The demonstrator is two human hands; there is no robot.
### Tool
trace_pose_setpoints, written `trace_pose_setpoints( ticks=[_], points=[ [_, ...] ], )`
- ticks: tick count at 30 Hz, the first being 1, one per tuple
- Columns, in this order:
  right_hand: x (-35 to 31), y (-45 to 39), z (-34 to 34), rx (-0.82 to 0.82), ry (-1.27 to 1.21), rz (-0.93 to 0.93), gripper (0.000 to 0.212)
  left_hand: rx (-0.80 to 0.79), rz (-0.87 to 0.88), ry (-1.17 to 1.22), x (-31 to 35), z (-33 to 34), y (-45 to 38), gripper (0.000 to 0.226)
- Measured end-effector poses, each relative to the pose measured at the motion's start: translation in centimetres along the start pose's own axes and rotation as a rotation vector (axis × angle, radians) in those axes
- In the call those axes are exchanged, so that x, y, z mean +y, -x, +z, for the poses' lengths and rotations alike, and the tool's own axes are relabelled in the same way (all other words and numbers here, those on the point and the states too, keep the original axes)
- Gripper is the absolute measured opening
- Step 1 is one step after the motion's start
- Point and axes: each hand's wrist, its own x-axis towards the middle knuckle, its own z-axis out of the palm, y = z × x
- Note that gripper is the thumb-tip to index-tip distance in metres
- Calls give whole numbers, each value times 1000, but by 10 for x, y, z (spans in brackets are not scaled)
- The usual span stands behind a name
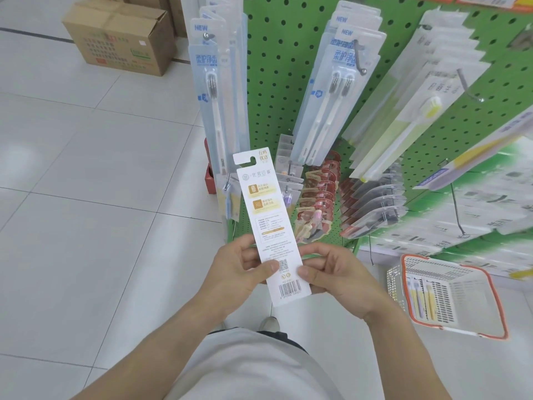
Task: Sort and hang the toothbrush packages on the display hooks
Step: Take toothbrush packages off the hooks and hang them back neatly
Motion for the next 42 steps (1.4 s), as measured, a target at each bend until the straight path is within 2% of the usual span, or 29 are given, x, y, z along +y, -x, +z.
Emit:
trace_pose_setpoints(
  ticks=[5,10,13,15,17,20,23,24,26,27,31,33,35,38,42],
  points=[
    [4,0,-5,-25,32,26,19,9,9,38,3,1,1,31],
    [3,0,-11,-80,136,57,14,103,-13,7,7,1,-2,22],
    [2,-4,-6,31,256,-2,14,126,-27,-77,6,1,-2,23],
    [-1,-7,3,196,279,-90,23,158,-7,-179,3,1,-2,26],
    [-9,-7,17,291,171,-178,34,179,51,-388,-1,1,-3,25],
    [-9,-10,38,287,177,-222,52,157,169,-815,-1,3,-5,14],
    [-3,-19,54,265,256,-221,60,104,273,-1009,3,8,-11,20],
    [-4,-22,58,274,291,-236,52,80,280,-1035,5,8,-13,21],
    [-7,-26,59,318,354,-294,12,21,280,-1068,6,3,-19,35],
    [-5,-29,54,325,369,-316,15,-17,281,-1076,6,-1,-22,41],
    [-2,-37,45,319,237,-354,24,-69,261,-1037,3,-16,-26,40],
    [4,-42,38,302,85,-327,31,3,266,-935,5,-21,-27,31],
    [11,-46,30,262,-60,-273,34,131,271,-693,11,-20,-30,25],
    [19,-51,24,167,-217,-192,25,205,234,-333,25,-14,-45,36],
    [24,-63,21,110,-294,-110,29,137,250,-318,28,-6,-71,49]
  ],
)
